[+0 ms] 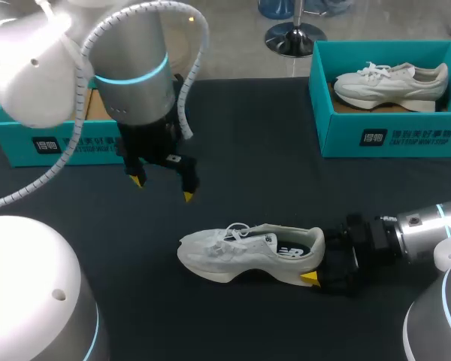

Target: Take the shoe out of the shoebox, open the shoe tongue, remove and reinsert the insole, then place the shoe into the shoebox

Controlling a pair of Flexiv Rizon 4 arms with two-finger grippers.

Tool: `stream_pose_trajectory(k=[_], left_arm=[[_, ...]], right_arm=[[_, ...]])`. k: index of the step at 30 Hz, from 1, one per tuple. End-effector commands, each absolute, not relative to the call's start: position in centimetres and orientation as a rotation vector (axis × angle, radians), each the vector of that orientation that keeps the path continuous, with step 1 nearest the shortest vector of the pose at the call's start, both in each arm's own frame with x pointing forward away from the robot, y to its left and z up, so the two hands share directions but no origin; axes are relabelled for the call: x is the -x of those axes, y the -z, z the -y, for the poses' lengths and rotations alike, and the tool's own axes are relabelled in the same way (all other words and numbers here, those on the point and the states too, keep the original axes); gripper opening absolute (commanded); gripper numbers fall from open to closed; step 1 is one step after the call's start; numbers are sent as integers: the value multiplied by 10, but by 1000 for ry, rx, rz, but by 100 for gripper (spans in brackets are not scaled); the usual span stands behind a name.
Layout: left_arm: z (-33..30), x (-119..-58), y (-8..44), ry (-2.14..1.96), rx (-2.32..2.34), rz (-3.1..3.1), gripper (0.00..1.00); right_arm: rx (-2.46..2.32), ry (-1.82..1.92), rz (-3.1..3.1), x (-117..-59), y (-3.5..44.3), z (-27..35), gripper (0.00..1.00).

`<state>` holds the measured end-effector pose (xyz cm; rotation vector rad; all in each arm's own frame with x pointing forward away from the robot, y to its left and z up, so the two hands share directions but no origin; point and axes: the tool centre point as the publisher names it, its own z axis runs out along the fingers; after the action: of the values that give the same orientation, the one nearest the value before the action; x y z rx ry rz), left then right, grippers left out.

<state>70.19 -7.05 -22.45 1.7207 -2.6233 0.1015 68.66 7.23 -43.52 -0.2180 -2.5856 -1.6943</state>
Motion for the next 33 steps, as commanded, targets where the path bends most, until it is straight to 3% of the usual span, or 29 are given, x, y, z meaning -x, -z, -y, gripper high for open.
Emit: stream_pose_trajectory(k=[1,16,33], left_arm=[[127,-691,239,-43,-1739,2640,100],[211,-675,280,-69,-1973,2534,100],[250,-682,324,-6,-2099,2572,100]], right_arm=[[221,1689,2588,-683,443,-72,0],[221,1689,2588,-683,443,-72,0],[221,1689,2588,-683,443,-72,0]])
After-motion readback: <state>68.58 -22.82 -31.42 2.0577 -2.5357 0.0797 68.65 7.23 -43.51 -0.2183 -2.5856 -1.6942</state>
